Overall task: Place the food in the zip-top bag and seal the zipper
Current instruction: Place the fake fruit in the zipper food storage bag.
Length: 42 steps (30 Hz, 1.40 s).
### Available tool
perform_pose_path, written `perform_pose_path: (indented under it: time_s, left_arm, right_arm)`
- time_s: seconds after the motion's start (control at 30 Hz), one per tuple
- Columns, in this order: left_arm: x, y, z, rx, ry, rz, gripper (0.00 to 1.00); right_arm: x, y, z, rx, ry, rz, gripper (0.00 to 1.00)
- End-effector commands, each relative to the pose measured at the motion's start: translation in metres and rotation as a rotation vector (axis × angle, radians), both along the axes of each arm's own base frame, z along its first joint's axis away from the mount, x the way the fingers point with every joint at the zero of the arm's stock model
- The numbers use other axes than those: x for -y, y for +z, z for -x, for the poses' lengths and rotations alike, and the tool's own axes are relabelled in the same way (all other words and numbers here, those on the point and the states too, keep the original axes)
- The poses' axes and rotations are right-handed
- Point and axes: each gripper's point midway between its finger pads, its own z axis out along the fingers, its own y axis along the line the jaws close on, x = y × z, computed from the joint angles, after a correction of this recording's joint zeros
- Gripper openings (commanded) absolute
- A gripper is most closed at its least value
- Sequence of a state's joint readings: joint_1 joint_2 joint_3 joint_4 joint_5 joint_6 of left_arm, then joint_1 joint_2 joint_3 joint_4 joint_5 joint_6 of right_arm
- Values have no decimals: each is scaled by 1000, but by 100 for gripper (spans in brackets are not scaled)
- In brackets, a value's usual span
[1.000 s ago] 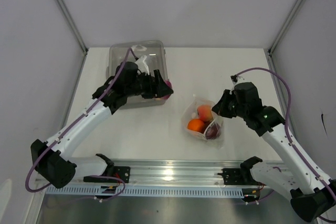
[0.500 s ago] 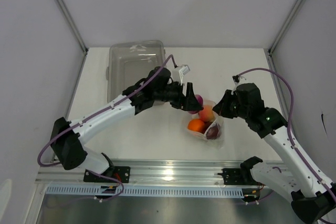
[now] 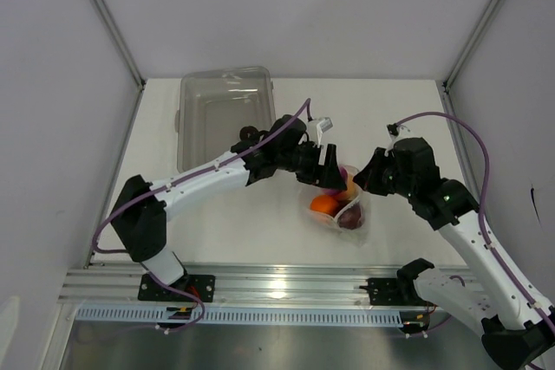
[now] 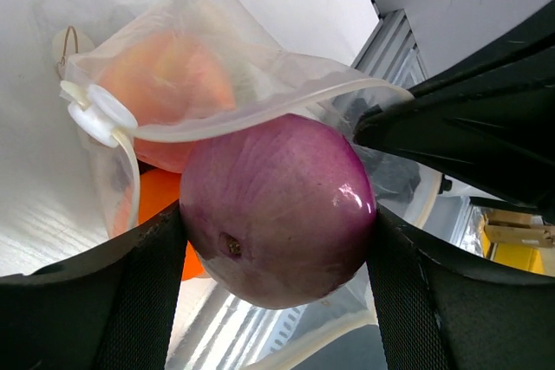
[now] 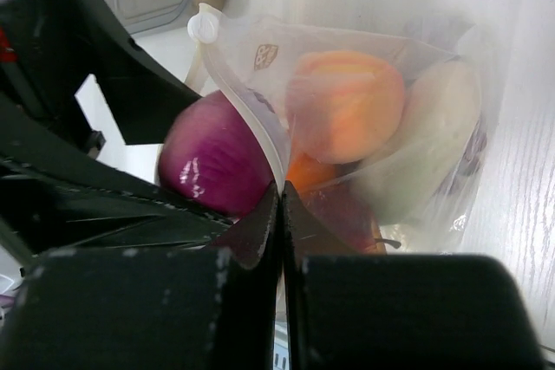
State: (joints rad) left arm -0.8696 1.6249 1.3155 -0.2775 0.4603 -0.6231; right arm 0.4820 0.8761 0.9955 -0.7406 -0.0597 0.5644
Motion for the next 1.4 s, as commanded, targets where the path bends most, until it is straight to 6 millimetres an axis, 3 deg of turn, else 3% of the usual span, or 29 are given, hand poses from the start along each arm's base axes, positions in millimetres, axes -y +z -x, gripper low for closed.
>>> perform_pose_path:
  time_s: [0.0,0.03,0.07,0.17,0.23,0.33,0.37,0.5,0.73,1.03,1.23,1.37]
  left_arm:
    - [13,16,0,7,-25,50,21]
    - [14,16,0,4,-30,54,23]
    - [14,14,1,-1,-32,50,34]
    - [15,11,3,-2,-39,45,50]
    - [15,12,4,9,-43,45,56]
    - [13,18,5,38,-54,52,73]
    - [12,18,6,46,-58,52,85]
    - [8,26,7,90,-63,71,94]
    - [3,36,12,149,-89,112,100]
    - [-24,80,6,350,-34,162,99]
    - [-63,99,-26,435,149,106,99]
    - [-100,91,-60,392,334,34,100]
  right_arm:
    - [2,30,-6,83,-19,-29,0]
    - [2,30,-5,81,-18,-27,0]
    - [3,30,-5,80,-21,-26,0]
    - [4,30,-5,82,-26,-26,0]
    - [5,29,-5,79,-27,-22,0]
    - [5,27,-4,75,-28,-19,0]
    - [5,27,-4,76,-28,-20,0]
    - [6,26,-3,73,-30,-19,0]
    - [8,24,-2,68,-36,-15,0]
    - [10,21,0,61,-43,-9,0]
    - [10,18,1,56,-42,-9,0]
    - [10,17,2,54,-41,-6,0]
